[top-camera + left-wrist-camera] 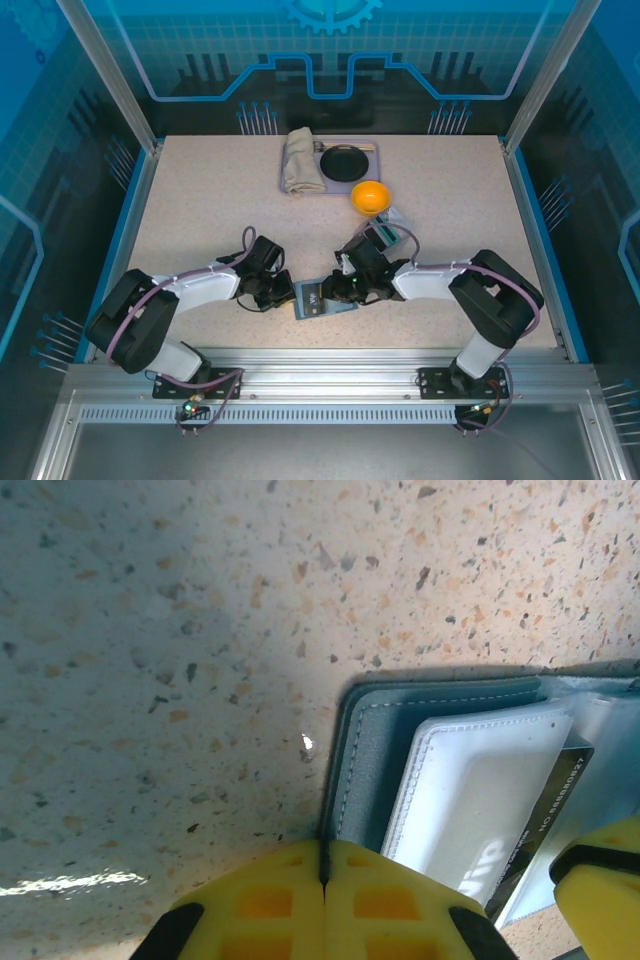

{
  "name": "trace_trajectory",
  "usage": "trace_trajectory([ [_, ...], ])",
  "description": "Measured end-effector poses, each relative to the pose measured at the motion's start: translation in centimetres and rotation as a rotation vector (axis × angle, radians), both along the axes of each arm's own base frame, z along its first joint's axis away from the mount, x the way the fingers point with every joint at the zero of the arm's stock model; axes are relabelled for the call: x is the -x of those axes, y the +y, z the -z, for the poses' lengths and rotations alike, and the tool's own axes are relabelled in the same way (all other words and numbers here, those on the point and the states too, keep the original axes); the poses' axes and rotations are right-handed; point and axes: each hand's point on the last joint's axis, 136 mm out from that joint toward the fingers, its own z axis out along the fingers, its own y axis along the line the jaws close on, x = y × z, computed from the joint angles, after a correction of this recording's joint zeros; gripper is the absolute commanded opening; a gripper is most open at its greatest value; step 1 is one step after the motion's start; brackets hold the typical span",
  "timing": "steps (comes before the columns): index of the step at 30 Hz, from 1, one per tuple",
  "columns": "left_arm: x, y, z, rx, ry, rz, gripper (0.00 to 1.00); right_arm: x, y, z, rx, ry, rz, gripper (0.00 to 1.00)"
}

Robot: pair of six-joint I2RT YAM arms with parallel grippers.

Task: Put the credit cards into the card holder
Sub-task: Insert the credit card into the card slot.

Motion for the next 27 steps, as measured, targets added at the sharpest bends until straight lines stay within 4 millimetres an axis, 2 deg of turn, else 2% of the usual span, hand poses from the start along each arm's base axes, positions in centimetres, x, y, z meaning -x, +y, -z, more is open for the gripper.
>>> trace_trajectory([
  [4,0.0,0.0,0.0,0.0,0.0,0.0,0.0,-0.4,0.4,0.1,0.012,0.003,-0.009,0.19],
  [12,0.0,0.0,0.0,-0.001,0.0,0.0,0.0,-0.5,-0.8,0.7,0.113,0.005,0.0,0.23],
  [21,0.0,0.0,0.0,-0.004,-0.007,0.015,0.0,-0.5,-0.6,1.1,0.12,0.018,-0.017,0.16],
  [27,-0.1,-0.1,0.0,-0.012,-0.009,0.031,0.0,-0.5,0.2,1.1,0.108,0.027,-0.04,0.16],
])
